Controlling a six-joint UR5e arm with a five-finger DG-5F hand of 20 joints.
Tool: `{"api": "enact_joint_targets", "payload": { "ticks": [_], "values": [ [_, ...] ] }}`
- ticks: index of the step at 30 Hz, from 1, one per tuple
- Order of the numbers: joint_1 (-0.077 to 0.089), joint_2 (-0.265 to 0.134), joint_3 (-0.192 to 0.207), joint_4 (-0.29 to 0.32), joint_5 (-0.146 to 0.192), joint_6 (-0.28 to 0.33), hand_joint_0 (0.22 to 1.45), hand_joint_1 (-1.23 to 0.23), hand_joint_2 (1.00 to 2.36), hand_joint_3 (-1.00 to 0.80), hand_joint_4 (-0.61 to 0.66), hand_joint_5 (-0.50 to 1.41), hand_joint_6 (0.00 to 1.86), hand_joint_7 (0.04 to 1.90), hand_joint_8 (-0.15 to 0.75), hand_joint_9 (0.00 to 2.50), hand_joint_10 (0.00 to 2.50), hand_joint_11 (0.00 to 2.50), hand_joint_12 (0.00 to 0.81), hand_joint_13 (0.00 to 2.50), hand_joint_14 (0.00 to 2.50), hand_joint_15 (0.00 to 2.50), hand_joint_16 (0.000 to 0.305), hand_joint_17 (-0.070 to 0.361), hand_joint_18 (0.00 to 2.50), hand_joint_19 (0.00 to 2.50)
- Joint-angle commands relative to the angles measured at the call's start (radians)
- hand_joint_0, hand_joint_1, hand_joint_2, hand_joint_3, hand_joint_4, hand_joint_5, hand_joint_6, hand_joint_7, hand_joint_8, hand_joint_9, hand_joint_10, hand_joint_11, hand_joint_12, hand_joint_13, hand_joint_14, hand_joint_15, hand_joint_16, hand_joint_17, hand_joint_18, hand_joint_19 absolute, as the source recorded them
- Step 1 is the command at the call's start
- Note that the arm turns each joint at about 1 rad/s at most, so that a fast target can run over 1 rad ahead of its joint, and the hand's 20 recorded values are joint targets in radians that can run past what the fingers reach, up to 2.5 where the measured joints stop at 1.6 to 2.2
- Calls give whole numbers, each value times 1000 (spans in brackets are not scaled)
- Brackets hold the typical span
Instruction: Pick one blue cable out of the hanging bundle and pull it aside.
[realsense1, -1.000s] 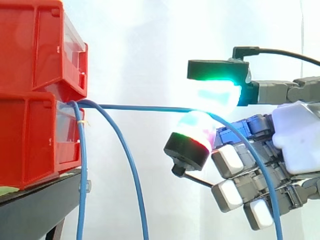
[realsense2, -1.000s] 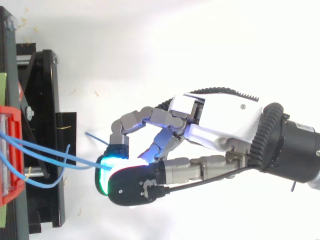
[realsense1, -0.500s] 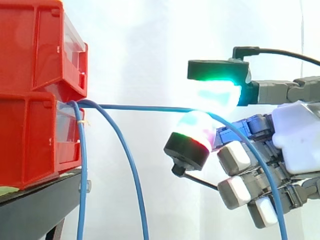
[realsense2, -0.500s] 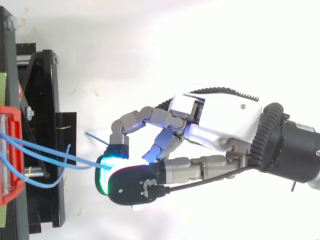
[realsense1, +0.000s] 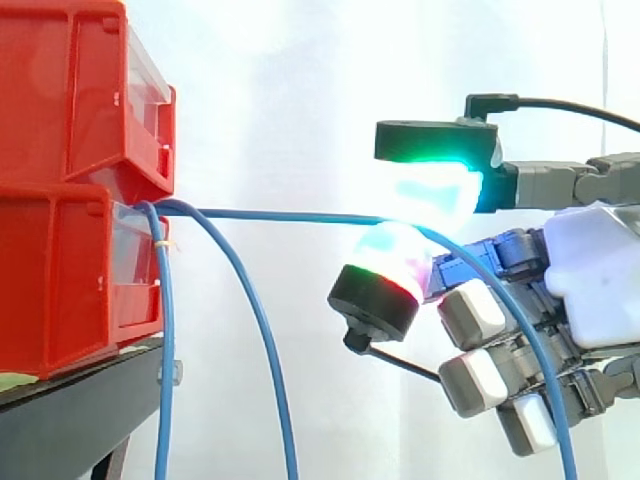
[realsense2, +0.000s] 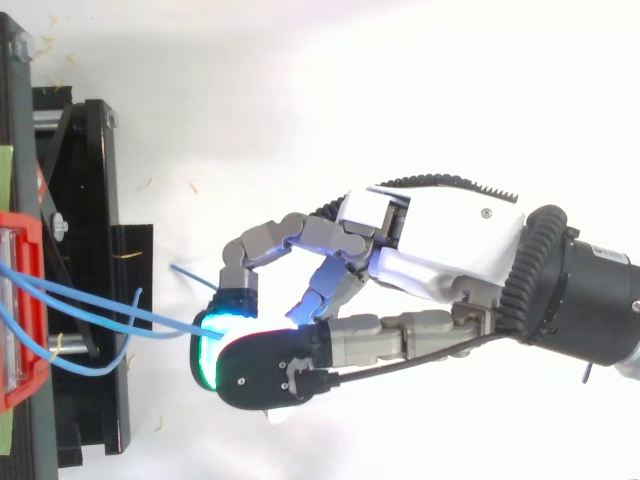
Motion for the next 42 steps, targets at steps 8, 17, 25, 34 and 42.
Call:
{"api": "enact_joint_targets", "payload": {
  "ticks": [8, 17, 25, 34, 42],
  "values": [
    [1, 0, 0, 0, 0, 0, 557, -602, 1134, -65, 80, -24, 828, 1274, 375, 1252, 12, 578, 421, 1127, 20, 763, 66, 148, 1110, 595],
    [1, 1, 0, 0, 0, 0, 561, -607, 1111, -61, 82, -25, 829, 1270, 373, 1253, 12, 584, 423, 1127, 20, 763, 66, 148, 1117, 596],
    [1, 1, 0, 0, 0, 0, 560, -607, 1113, -63, 85, -25, 829, 1267, 377, 1257, 14, 574, 420, 1126, 20, 765, 66, 148, 1121, 595],
    [0, 0, 0, 0, 0, 0, 560, -609, 1111, -61, 84, -25, 829, 1268, 378, 1261, 12, 589, 422, 1127, 19, 762, 66, 148, 1122, 603],
    [1, 0, 0, 0, 0, 0, 559, -608, 1108, -57, 84, -25, 830, 1257, 380, 1265, 12, 591, 424, 1129, 19, 762, 66, 149, 1123, 595]
  ]
}}
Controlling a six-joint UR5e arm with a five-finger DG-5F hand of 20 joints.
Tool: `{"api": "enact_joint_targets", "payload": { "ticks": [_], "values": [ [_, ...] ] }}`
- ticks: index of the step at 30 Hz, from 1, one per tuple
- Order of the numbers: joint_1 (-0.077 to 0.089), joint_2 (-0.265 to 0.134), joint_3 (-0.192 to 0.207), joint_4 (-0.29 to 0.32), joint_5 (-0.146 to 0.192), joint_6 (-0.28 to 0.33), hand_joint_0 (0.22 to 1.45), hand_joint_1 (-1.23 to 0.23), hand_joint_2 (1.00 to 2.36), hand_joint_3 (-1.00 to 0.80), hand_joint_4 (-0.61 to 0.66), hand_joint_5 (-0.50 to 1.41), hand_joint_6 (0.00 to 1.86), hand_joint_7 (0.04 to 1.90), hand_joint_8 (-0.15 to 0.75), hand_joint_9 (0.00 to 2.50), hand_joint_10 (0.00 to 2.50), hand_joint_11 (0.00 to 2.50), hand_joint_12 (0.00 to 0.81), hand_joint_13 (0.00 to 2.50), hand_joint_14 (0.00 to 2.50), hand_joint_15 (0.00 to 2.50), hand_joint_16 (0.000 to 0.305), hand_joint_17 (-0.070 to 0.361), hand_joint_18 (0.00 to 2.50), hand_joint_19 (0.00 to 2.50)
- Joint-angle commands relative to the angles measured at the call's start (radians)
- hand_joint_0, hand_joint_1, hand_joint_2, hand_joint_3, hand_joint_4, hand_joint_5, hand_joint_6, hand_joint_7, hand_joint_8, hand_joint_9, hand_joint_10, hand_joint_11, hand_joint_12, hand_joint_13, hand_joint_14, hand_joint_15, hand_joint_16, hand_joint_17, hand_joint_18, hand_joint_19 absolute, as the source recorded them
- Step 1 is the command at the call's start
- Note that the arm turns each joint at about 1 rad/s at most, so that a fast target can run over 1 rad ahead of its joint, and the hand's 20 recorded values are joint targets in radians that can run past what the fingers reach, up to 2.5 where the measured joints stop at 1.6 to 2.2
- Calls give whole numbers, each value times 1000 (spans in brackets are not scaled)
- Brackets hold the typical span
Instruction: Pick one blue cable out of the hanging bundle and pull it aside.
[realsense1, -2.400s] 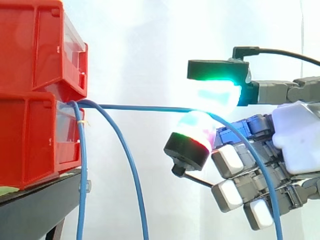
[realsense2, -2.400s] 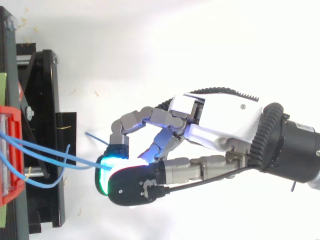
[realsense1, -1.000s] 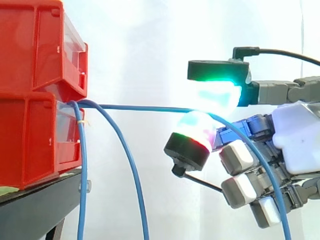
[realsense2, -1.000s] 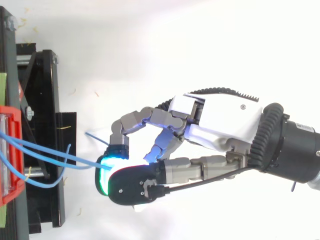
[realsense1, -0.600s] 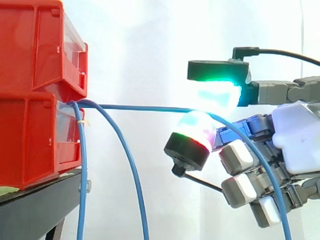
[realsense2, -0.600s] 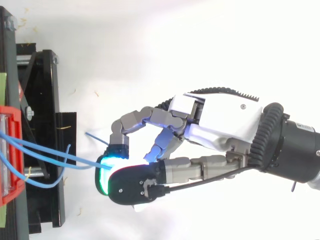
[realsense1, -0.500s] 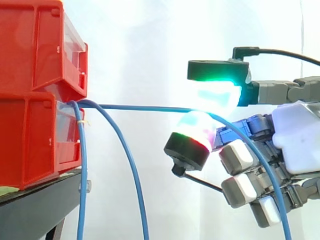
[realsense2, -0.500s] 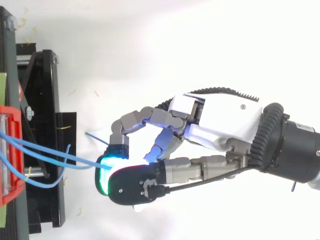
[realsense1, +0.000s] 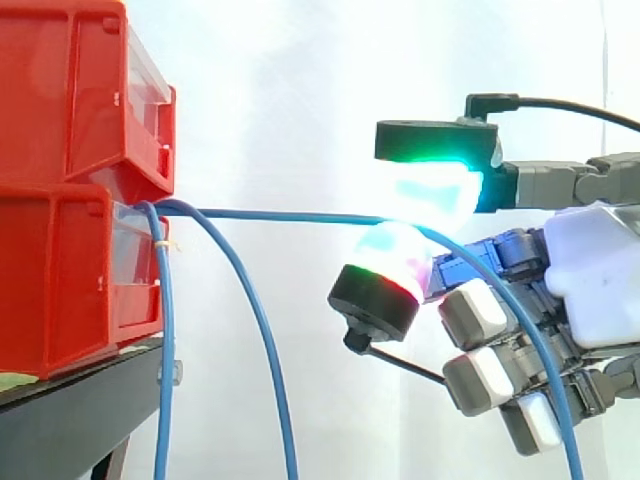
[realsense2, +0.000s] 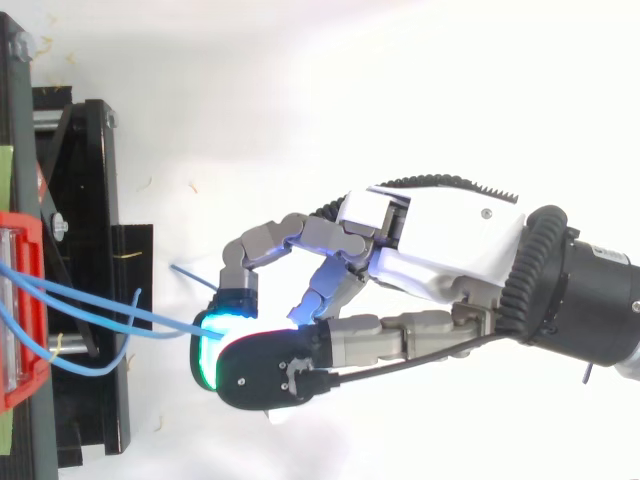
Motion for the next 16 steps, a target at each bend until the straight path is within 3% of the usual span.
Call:
{"api": "enact_joint_targets", "payload": {
  "ticks": [1, 16],
  "values": [
    [1, 0, 0, 0, -1, 0, 559, -608, 1110, -59, 85, -25, 830, 1266, 380, 1264, 15, 585, 424, 1129, 19, 762, 66, 149, 1125, 603],
    [-1, 0, 0, 0, 1, 0, 561, -612, 1104, -59, 84, -25, 830, 1257, 383, 1278, 14, 591, 425, 1137, 20, 759, 66, 149, 1131, 601]
  ]
}}
